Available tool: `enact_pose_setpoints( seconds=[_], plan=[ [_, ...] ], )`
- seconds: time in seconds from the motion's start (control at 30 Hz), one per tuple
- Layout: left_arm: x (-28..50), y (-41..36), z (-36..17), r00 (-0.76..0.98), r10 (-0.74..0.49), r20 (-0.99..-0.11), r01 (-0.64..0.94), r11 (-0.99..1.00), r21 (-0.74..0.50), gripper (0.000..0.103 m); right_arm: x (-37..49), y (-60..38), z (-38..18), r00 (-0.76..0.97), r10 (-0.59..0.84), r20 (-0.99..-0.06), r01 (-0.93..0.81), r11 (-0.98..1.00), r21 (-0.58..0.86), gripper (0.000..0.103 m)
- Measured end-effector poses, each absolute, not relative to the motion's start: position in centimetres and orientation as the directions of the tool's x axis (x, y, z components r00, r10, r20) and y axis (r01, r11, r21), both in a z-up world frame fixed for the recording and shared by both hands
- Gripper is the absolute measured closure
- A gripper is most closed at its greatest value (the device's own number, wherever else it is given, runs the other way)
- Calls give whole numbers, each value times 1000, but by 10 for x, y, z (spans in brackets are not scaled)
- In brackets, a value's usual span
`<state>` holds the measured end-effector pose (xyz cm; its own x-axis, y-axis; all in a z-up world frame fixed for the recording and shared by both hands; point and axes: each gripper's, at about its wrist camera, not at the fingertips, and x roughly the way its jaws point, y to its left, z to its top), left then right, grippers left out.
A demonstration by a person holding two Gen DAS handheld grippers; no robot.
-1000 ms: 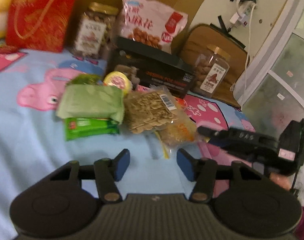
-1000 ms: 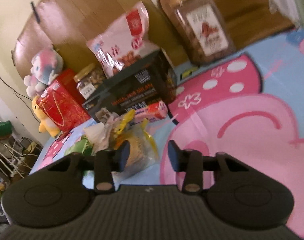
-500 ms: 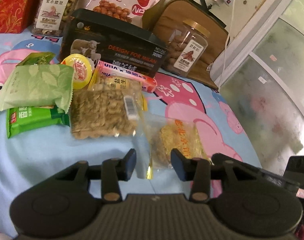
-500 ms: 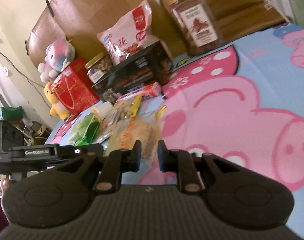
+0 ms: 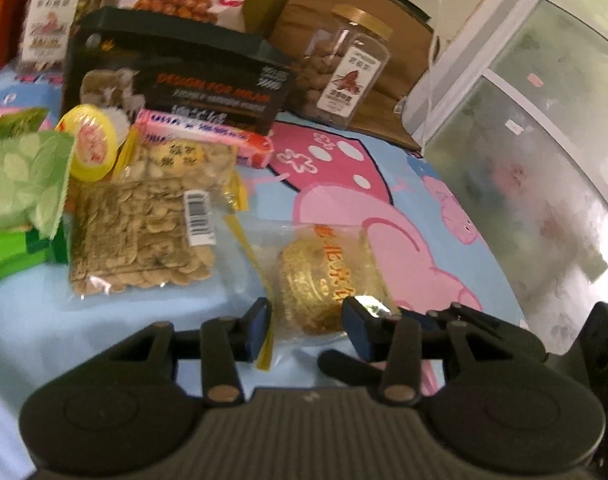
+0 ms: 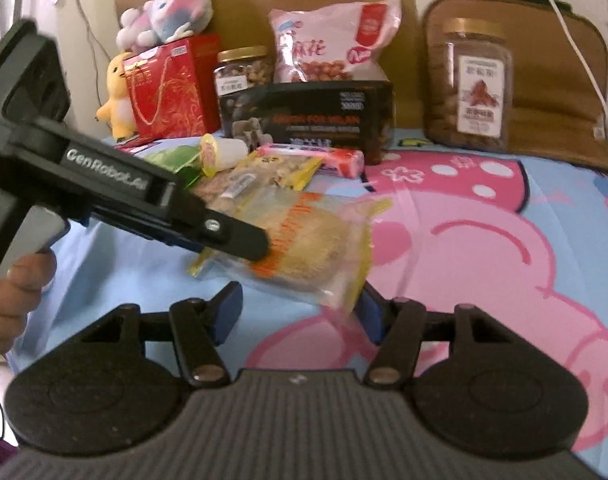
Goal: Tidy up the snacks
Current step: 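Reach the left tool to the gold-wrapped snack bag and grasp it, then lift the gold bag with the left tool and drop it into the black box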
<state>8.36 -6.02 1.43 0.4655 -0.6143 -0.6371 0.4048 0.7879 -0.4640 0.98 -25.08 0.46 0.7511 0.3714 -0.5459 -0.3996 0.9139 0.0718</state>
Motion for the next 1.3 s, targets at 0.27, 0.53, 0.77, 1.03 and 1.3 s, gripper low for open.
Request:
enact_pose_setpoints(
  seconds=[0.27,0.53,0.77,1.03,1.3],
  plan=[
    [70,-60,39,509,-637,-579,465,769,-438,63,-3,-248,22,822,334,-461,-373,928,6,59],
    [104,-39,89,622,-610,-492,459,792,-402,63,37,-227,63,870,358,-339,-402,913,-68,59],
    [187,-35,108,683,-544,-487,395,836,-380,63,124,-205,88,878,369,-304,-412,906,-92,59],
    [250,-45,76,700,-470,-539,306,878,-368,63,187,-197,73,895,286,-343,-343,932,-119,42],
    [173,55,101,789,-519,-329,322,805,-498,61,132,-240,88,877,389,-281,-361,921,150,45]
  ],
)
